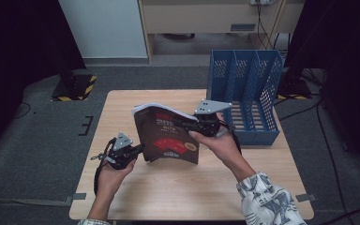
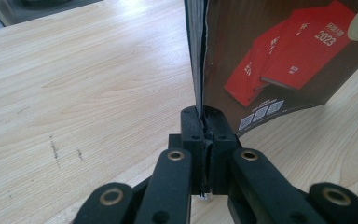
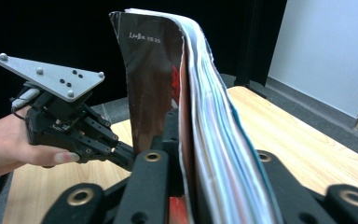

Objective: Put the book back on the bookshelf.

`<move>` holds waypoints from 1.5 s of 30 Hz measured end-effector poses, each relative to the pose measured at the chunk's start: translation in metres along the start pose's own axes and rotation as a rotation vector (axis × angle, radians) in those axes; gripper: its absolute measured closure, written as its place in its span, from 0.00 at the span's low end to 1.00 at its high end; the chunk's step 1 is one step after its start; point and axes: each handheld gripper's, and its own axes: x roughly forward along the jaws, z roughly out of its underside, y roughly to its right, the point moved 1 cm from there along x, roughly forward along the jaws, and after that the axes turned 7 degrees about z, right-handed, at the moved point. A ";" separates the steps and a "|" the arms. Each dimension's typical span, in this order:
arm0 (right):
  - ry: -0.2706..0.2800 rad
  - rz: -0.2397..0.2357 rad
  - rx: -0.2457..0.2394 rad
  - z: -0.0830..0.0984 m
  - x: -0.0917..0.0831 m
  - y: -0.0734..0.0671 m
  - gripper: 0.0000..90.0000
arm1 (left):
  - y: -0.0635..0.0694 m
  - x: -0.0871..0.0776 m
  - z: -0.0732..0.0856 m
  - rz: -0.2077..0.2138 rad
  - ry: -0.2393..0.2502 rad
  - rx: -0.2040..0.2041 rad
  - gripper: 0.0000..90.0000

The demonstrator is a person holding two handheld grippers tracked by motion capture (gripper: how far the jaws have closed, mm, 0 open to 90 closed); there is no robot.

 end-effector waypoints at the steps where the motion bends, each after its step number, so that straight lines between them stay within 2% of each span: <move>1: 0.003 0.001 -0.001 0.000 -0.001 0.000 0.89 | 0.000 0.000 0.000 0.001 0.001 -0.003 0.98; 13: 0.012 0.007 -0.031 0.000 -0.002 -0.002 0.96 | -0.001 0.000 0.001 0.002 0.001 -0.009 0.98; 16: 0.009 0.012 -0.038 -0.001 -0.003 -0.003 0.96 | -0.002 0.000 0.001 -0.004 0.005 -0.016 0.95; 17: 0.009 0.018 -0.041 -0.001 -0.003 -0.003 0.97 | -0.003 0.001 0.002 0.004 0.010 -0.026 0.89; 18: 0.011 0.021 -0.043 -0.001 -0.003 -0.002 0.97 | -0.005 0.003 0.004 0.012 0.011 -0.046 0.77; 19: 0.010 0.019 -0.037 -0.001 -0.003 -0.002 0.97 | -0.006 0.005 0.005 0.001 0.018 -0.067 0.64; 21: 0.013 0.022 -0.032 -0.001 -0.002 -0.002 0.97 | -0.009 0.009 0.009 -0.021 0.020 -0.077 0.43; 22: 0.012 0.026 -0.032 -0.001 -0.002 -0.002 0.97 | -0.011 0.010 0.011 -0.026 0.013 -0.086 0.38; 24: 0.011 0.032 -0.035 -0.002 -0.001 -0.003 0.97 | -0.013 0.012 0.016 -0.049 -0.018 -0.072 0.31; 28: 0.002 0.047 -0.025 -0.004 0.000 -0.003 0.97 | -0.020 0.017 0.027 -0.074 -0.059 -0.101 0.23; 31: -0.004 0.052 -0.024 -0.006 0.000 -0.004 0.97 | -0.027 0.019 0.034 -0.091 -0.074 -0.140 0.18; 32: -0.004 0.052 -0.024 -0.006 0.000 -0.004 0.97 | -0.027 0.019 0.034 -0.091 -0.074 -0.140 0.17; 33: -0.009 0.058 -0.025 -0.008 0.000 -0.004 0.97 | -0.030 0.020 0.037 -0.100 -0.079 -0.166 0.15; 37: -0.019 0.072 -0.020 -0.014 0.001 -0.004 0.97 | -0.034 0.022 0.044 -0.121 -0.110 -0.169 0.06; 42: -0.020 0.077 -0.025 -0.020 0.001 -0.004 0.97 | -0.036 0.024 0.049 -0.114 -0.137 -0.169 0.05; 45: -0.019 0.088 -0.029 -0.022 0.001 -0.003 0.97 | -0.040 0.024 0.053 -0.135 -0.155 -0.182 0.06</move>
